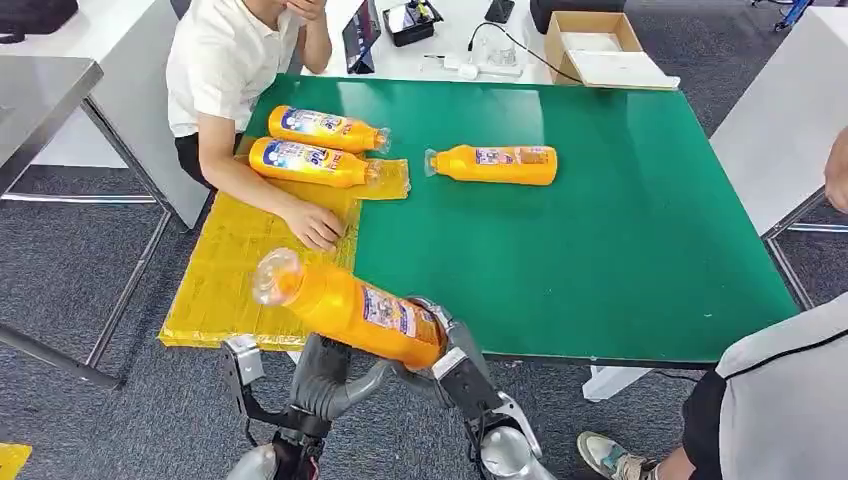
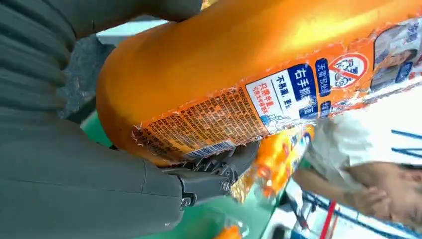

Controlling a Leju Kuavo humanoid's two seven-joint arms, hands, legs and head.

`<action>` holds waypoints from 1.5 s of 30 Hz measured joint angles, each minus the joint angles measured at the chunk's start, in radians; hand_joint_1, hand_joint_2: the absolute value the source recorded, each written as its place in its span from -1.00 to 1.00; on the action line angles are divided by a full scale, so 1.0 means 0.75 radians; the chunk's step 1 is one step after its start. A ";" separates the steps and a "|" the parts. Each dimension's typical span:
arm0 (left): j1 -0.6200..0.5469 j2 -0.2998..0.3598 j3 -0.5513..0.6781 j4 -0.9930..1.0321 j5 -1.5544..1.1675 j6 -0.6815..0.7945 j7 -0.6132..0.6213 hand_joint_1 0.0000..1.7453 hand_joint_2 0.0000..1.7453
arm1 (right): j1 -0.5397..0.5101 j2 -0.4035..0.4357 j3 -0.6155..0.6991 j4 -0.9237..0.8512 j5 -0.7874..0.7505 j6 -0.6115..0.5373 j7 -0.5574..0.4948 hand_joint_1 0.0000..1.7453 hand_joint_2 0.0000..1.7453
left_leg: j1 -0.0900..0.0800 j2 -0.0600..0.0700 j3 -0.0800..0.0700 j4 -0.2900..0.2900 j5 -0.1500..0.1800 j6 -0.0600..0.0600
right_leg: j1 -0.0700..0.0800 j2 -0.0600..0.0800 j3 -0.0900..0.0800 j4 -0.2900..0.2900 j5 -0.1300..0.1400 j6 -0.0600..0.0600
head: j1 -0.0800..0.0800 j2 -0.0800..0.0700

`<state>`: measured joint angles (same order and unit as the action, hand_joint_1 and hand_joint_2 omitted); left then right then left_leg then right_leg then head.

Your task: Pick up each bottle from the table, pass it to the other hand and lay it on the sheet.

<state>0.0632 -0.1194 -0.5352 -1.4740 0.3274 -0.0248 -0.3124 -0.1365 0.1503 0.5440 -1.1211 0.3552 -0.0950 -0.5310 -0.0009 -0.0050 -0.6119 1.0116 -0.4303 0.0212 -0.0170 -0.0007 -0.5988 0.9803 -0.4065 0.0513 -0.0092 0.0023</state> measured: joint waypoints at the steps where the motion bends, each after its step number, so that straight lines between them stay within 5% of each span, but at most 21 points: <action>1: -0.001 0.000 0.001 0.000 0.014 -0.014 0.004 -1.00 1.00 | -0.006 0.002 0.009 0.014 0.001 0.000 -0.002 1.00 1.00 | 0.000 0.000 0.000 0.000 0.000 0.000 | 0.000 0.000 0.000 0.000 0.000 0.000 | 0.001 0.000; 21: -0.025 -0.008 0.038 -0.001 0.068 -0.070 0.004 -1.00 1.00 | -0.062 0.030 0.072 0.133 0.012 0.010 -0.024 1.00 1.00 | 0.000 0.000 0.000 0.000 0.000 0.000 | 0.000 0.000 0.000 0.000 0.000 0.000 | 0.000 0.000; 22: -0.025 -0.009 0.039 0.000 0.076 -0.071 0.004 -0.80 1.00 | -0.062 0.030 0.075 0.135 0.013 0.013 -0.025 1.00 1.00 | 0.000 0.000 0.000 0.000 0.000 0.000 | 0.000 0.000 0.000 0.000 0.000 0.000 | 0.000 0.000; 23: -0.026 -0.011 0.042 0.001 0.090 -0.076 0.004 0.68 1.00 | -0.063 0.030 0.081 0.137 0.015 0.017 -0.028 1.00 1.00 | 0.000 0.000 0.000 0.000 0.000 0.000 | 0.000 0.000 0.000 0.000 0.000 0.000 | 0.001 0.000; 24: -0.027 -0.013 0.044 0.002 0.104 -0.085 0.003 1.00 1.00 | -0.065 0.029 0.087 0.139 0.016 0.024 -0.031 1.00 1.00 | 0.000 0.000 0.000 0.000 0.000 0.000 | 0.000 0.000 0.000 0.000 0.000 0.000 | 0.001 0.000; 38: -0.049 -0.027 0.092 0.036 0.102 -0.162 -0.052 1.00 1.00 | -0.106 0.029 0.150 0.150 -0.019 0.080 -0.039 1.00 1.00 | 0.000 0.000 0.000 0.000 0.000 0.000 | 0.000 0.000 0.000 0.000 0.000 0.000 | 0.001 0.000; 39: -0.045 -0.027 0.095 0.036 0.108 -0.177 -0.056 1.00 1.00 | -0.106 0.029 0.152 0.150 -0.029 0.091 -0.045 0.60 1.00 | 0.000 0.000 0.000 0.000 0.000 0.000 | 0.000 0.000 0.000 0.000 0.000 0.000 | 0.001 0.000; 40: -0.040 -0.027 0.099 0.036 0.109 -0.193 -0.063 1.00 1.00 | -0.104 0.030 0.154 0.149 -0.042 0.104 -0.052 -0.80 1.00 | 0.000 0.000 0.000 0.000 0.000 0.000 | 0.000 0.000 0.000 0.000 0.000 0.000 | 0.000 0.000; 41: -0.035 -0.027 0.103 0.035 0.110 -0.203 -0.066 1.00 1.00 | -0.101 0.030 0.154 0.148 -0.051 0.113 -0.056 -1.00 1.00 | 0.000 0.000 0.000 0.000 0.000 0.000 | 0.000 0.000 0.000 0.000 0.000 0.000 | 0.000 0.000; 45: -0.008 -0.026 0.115 0.022 0.111 -0.222 -0.069 1.00 1.00 | -0.076 0.030 0.156 0.138 -0.064 0.137 -0.041 -1.00 1.00 | 0.000 0.000 0.000 0.000 0.000 0.000 | 0.000 0.000 0.000 0.000 0.000 0.000 | 0.001 0.000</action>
<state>0.0572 -0.1392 -0.4490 -1.4573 0.4105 -0.1915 -0.3643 -0.1938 0.1728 0.6611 -1.0178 0.3071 0.0080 -0.5615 -0.0008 -0.0050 -0.6117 1.0116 -0.4302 0.0211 -0.0170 -0.0007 -0.5990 0.9803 -0.4066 0.0512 -0.0088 0.0023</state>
